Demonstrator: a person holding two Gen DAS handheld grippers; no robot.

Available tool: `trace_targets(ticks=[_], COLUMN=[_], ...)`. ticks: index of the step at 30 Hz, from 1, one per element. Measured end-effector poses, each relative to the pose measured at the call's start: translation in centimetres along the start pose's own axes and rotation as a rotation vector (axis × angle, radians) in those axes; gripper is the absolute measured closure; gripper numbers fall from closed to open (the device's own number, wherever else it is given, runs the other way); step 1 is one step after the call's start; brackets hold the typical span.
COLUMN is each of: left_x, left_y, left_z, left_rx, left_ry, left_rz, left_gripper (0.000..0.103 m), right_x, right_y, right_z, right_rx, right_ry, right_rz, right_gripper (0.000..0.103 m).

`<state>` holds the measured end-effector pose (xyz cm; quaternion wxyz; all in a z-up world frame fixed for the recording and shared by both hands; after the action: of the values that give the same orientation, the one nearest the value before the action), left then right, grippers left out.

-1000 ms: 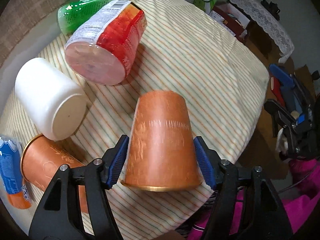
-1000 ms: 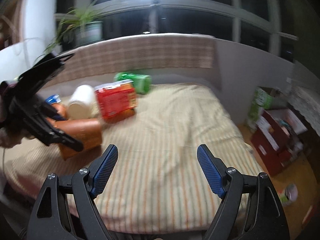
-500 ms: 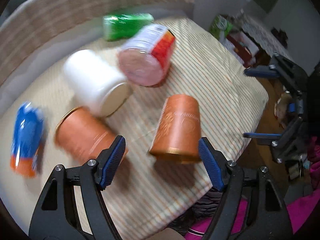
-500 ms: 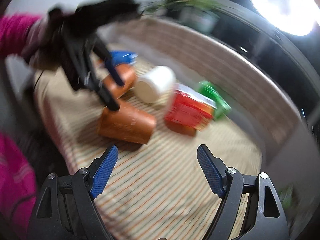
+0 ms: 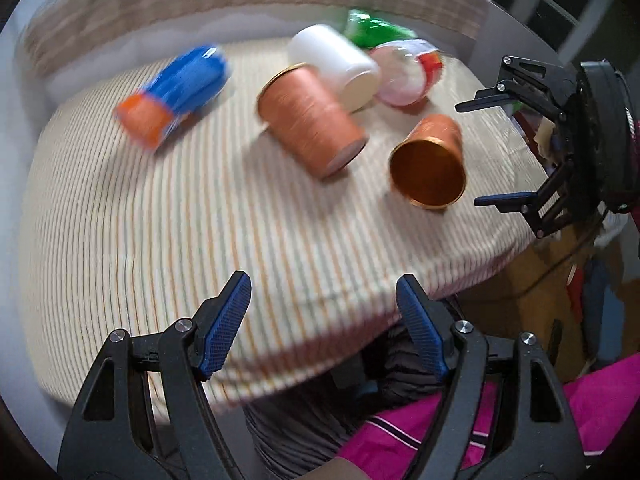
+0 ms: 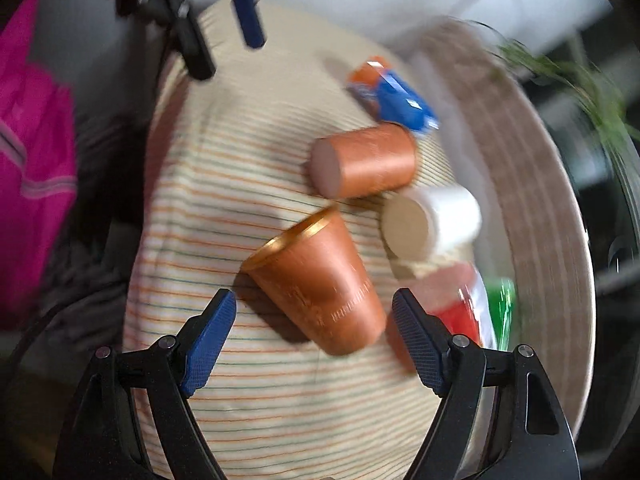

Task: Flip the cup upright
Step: 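Grasp the cup with the right gripper while the left gripper releases it, then rotate the held cup with the right gripper so its rim faces up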

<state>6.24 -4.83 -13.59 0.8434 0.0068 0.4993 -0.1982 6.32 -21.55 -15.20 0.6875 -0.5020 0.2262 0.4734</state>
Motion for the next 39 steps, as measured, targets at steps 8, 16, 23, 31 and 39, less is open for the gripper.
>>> trace_targets(ticks=[8,16,23,31,39], left_x=[-1.6,-1.4,-0.6,-0.5,-1.0], left_y=[2.5,2.3,1.7,1.3,1.0], left_z=[-1.4,-1.0,-0.3,-0.2,0.1], left_rx=[-0.119,-0.116,-0.088,-0.06,-0.036], left_ry=[-0.027,-0.041,-0.044,-0.056,-0.09], left_rz=[0.024,0.012,-0.006,-0.024,-0.025], left_gripper=[0.026,0.026,0.026,0.026,0.026], right_x=[3.1,3.8,3.7,3.5,0.5], right_y=[0.7,-0.4,-1.5,-3.1,-4.7], right_z=[0.4,0.7,1.0,0.2,-0.6], right_rx=[-0.203,-0.118,0.186,0.534,0.91], right_ry=[0.069,0.041,-0.024,-0.031,-0.198], right_rz=[0.055,0.045,0.065,0.095,0.004], right_gripper=[0.032,0.036,0.037,0.038,0.039])
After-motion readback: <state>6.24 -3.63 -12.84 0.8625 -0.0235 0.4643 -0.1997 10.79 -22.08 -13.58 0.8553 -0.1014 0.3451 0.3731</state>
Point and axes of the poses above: each gripper's, at about its wrist camera, not at the fingertips, and x roughly the way its jaws point, y to its left, z to its top, the point moved 4 cm from there along x, roughly the way its jaws point, and after that the axes turned 7 degrees about -y, right-handed, at the moved point
